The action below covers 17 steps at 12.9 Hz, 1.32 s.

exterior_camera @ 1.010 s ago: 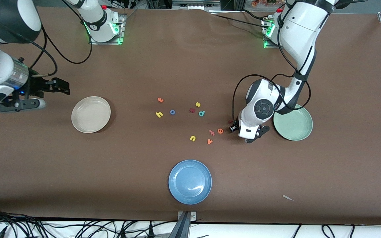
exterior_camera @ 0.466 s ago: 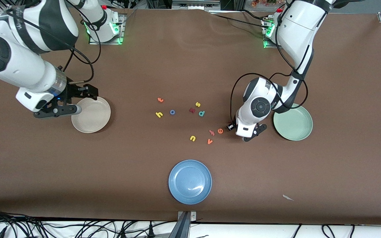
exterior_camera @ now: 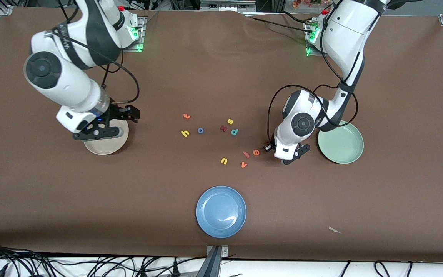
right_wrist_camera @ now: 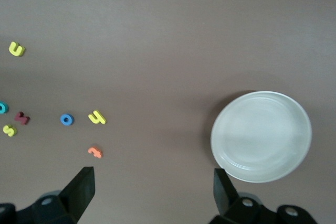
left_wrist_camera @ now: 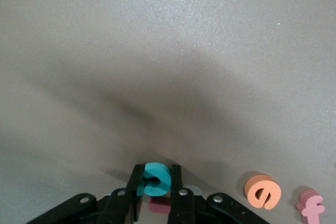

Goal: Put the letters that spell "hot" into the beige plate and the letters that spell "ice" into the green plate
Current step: 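Drop the teal letter into the green plate while the right gripper reaches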

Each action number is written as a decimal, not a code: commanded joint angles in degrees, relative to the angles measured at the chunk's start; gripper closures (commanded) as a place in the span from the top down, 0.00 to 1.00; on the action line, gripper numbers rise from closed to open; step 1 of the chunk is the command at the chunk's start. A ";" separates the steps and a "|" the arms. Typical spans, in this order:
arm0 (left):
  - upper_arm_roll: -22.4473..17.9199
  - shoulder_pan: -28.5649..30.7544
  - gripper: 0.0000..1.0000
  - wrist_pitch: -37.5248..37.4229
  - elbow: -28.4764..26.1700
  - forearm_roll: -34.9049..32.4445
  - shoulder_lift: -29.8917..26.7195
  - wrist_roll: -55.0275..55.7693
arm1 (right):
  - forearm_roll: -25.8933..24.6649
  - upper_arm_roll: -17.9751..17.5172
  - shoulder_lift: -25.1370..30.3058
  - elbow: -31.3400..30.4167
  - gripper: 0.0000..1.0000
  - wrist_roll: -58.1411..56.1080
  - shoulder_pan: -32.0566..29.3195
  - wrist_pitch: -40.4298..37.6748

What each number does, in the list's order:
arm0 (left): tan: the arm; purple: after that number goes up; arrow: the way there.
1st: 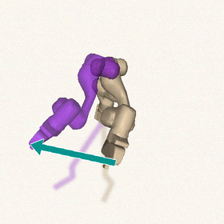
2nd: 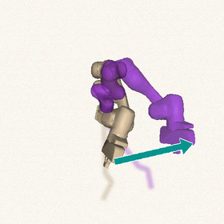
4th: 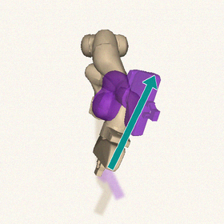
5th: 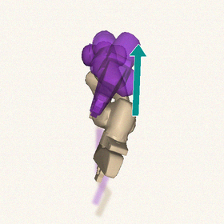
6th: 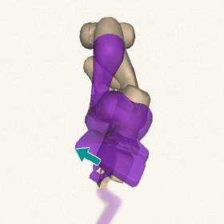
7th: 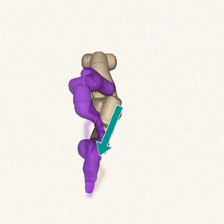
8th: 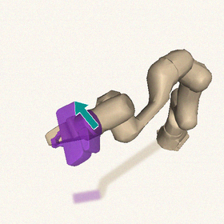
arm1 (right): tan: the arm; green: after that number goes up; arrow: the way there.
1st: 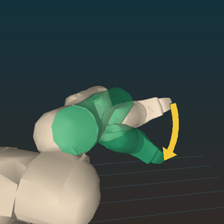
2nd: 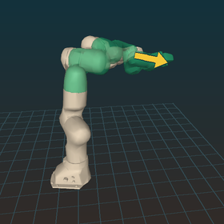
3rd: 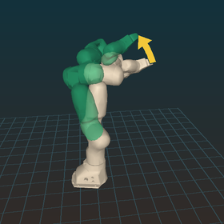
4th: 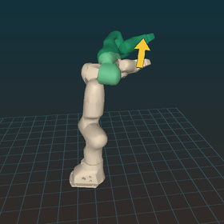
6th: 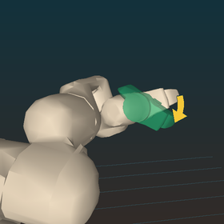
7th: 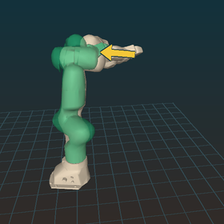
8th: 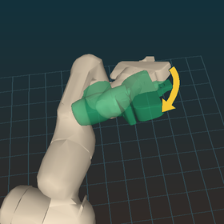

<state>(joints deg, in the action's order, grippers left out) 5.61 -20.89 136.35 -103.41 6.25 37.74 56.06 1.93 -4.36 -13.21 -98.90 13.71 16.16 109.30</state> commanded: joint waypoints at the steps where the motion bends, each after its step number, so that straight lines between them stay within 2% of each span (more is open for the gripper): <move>1: -0.51 -0.03 0.00 -0.38 -0.74 1.40 -1.88 -0.69 | 0.71 -3.97 0.73 -5.32 1.00 5.34 -0.51 6.35; 4: -0.69 2.77 0.00 -5.10 0.57 1.31 -6.35 -2.08 | -1.47 -7.40 -2.68 -7.71 1.00 8.87 -0.51 10.23; 7: -0.69 7.87 0.00 -20.02 6.27 1.22 -8.12 -13.48 | -2.37 -9.16 -7.52 -7.71 1.00 19.22 -0.43 15.66; 9: -1.04 12.25 0.00 -28.92 8.92 1.13 -8.12 -23.23 | -2.45 -9.52 -10.94 -7.62 1.00 20.82 -0.34 20.06; 10: -1.04 14.45 0.00 -30.17 8.76 0.44 -8.12 -28.24 | -2.63 -10.48 -12.79 -7.62 1.00 23.01 -0.25 22.60; 13: -0.95 19.65 0.00 -30.18 8.05 -4.74 -6.46 -38.10 | -8.59 -11.19 -16.31 -7.71 1.00 29.51 1.24 25.96; 15: -0.86 21.76 0.00 -29.74 7.88 -6.07 -4.44 -42.15 | -9.57 -11.63 -17.72 -7.71 1.00 32.69 1.77 27.81; 17: -0.95 21.86 0.06 -29.13 7.00 -7.56 -2.24 -45.15 | -9.57 -11.63 -18.43 -7.62 1.00 33.57 1.95 28.51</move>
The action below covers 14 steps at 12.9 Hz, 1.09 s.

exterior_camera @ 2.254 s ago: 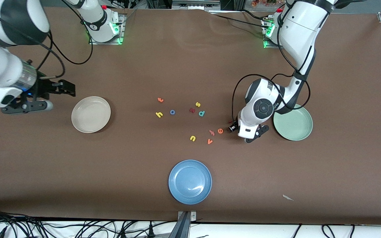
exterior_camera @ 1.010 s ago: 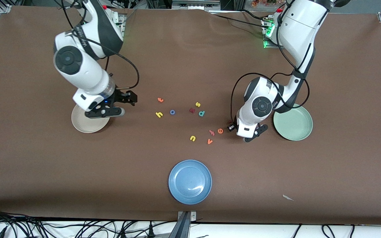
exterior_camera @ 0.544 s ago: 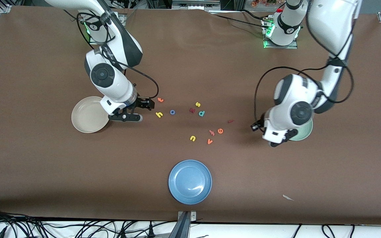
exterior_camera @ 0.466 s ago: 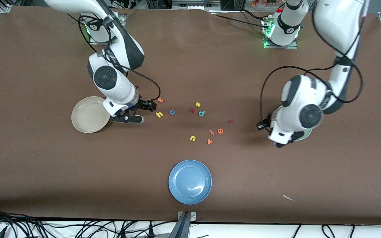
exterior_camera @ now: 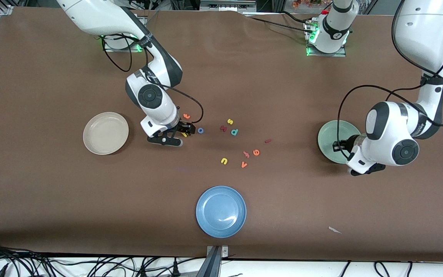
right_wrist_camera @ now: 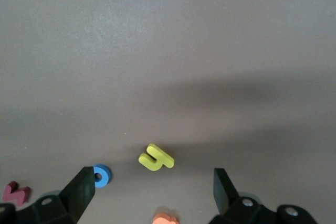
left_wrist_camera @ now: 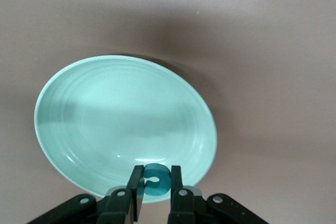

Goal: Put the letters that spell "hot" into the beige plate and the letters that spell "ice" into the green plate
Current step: 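Drop the teal letter into the green plate while the right gripper reaches, then grasp the yellow letter with the right gripper while the left gripper returns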

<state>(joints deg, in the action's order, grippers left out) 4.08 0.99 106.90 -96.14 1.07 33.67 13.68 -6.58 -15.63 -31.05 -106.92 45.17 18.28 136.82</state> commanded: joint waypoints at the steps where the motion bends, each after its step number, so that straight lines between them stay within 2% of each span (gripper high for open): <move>1: 0.58 -0.03 0.12 0.93 -0.98 -3.44 2.27 -2.87 | -1.50 -0.37 -1.02 0.57 0.99 2.55 -0.09 1.08; 2: 0.58 -0.03 0.20 1.20 -1.16 -3.71 2.54 -2.87 | -2.38 -0.37 -1.90 0.49 0.99 2.72 -0.09 1.95; 3: 0.58 0.06 0.32 1.20 -1.16 -3.71 2.63 -2.87 | -2.65 -0.37 -2.78 0.49 0.99 3.94 -0.09 3.53; 4: 0.67 0.06 0.52 1.20 -1.07 -3.71 2.54 -2.87 | -3.52 -0.37 -3.22 0.49 0.99 5.44 0.52 4.41; 5: 0.67 -0.02 0.88 1.12 -0.98 -3.71 2.11 -2.87 | -5.01 -0.37 -3.75 0.49 0.99 6.67 0.87 4.51; 6: 0.76 -0.03 1.00 0.59 -0.55 -3.36 1.32 -2.00 | -6.41 -0.37 -4.36 0.49 0.99 7.81 0.88 4.60; 8: 1.19 -1.07 1.00 -0.20 0.24 -2.83 -0.88 0.72 | -7.83 -0.37 -4.89 0.49 0.99 10.19 0.96 5.30; 10: 4.35 -2.83 1.00 -0.64 1.03 -2.92 -1.85 5.11 | -7.84 -0.37 -5.16 0.31 0.95 10.37 0.96 5.57; 12: 8.03 -3.71 1.00 0.23 1.21 -2.75 -1.68 13.96 | -7.84 -0.37 -5.07 -0.30 0.95 10.89 1.05 5.57; 14: 10.85 -4.07 1.00 5.74 1.30 -2.57 -1.15 24.24 | -7.84 -0.37 -5.16 -0.91 0.92 12.56 1.05 6.53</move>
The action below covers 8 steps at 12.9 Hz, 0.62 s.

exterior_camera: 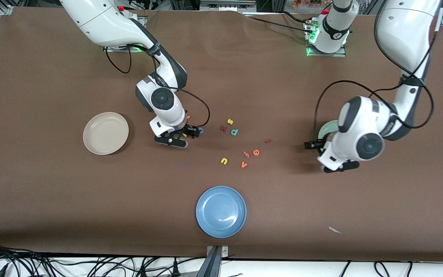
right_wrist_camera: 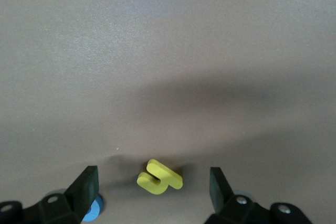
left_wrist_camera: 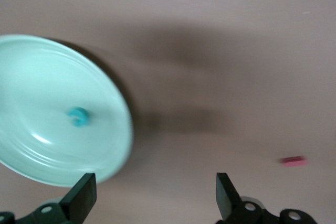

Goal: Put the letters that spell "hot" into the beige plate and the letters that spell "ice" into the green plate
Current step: 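Grasp the yellow letter with the right gripper while the left gripper returns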

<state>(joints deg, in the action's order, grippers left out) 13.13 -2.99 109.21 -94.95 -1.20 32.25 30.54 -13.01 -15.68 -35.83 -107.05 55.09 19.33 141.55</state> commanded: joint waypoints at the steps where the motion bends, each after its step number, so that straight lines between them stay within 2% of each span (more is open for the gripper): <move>1: 2.94 -0.26 1.00 5.55 -0.06 0.67 1.23 11.43 | -1.40 -0.32 -0.38 -1.41 0.92 3.00 0.00 2.93; 4: 3.21 -3.16 1.00 13.81 -2.25 1.56 2.64 26.72 | -1.40 -0.32 -0.38 -3.43 0.88 3.09 -0.08 5.84; 8: 3.30 -6.15 1.00 22.60 -7.53 1.56 3.08 36.32 | -1.32 -0.32 -0.20 -3.43 0.79 3.89 -0.08 5.76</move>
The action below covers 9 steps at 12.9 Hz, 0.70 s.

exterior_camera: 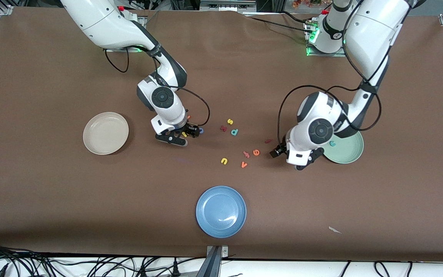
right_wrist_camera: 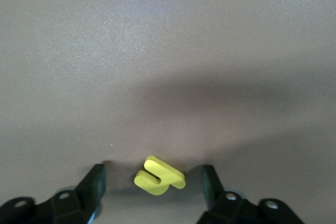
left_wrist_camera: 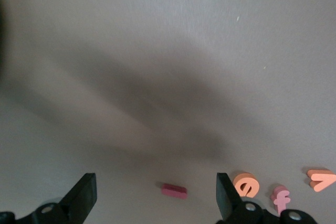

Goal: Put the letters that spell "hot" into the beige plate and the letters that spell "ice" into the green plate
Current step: 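Grasp the yellow letter with the right gripper while the left gripper returns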

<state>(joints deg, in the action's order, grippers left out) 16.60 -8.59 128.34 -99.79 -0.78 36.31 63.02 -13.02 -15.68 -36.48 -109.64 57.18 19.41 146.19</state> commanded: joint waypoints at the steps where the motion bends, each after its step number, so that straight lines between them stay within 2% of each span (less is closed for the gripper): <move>1: -0.25 -1.77 1.00 4.54 -3.22 1.05 -0.80 6.56 | -1.39 -0.32 0.45 -0.84 0.74 1.79 -0.16 1.12; 5: -0.25 -3.53 0.97 8.14 -4.89 0.25 -0.54 15.98 | -1.39 -0.32 0.45 -0.93 0.52 1.79 -0.16 1.03; 9: -0.60 -4.77 0.92 13.32 -8.14 -0.62 -0.45 20.37 | -1.39 -0.32 0.45 -1.28 0.20 1.62 -0.16 1.03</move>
<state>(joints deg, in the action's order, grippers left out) 16.58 -12.54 139.05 -105.93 -0.80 36.51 80.82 -13.09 -15.73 -35.88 -109.72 57.54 19.43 146.21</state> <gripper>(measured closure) 0.075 0.590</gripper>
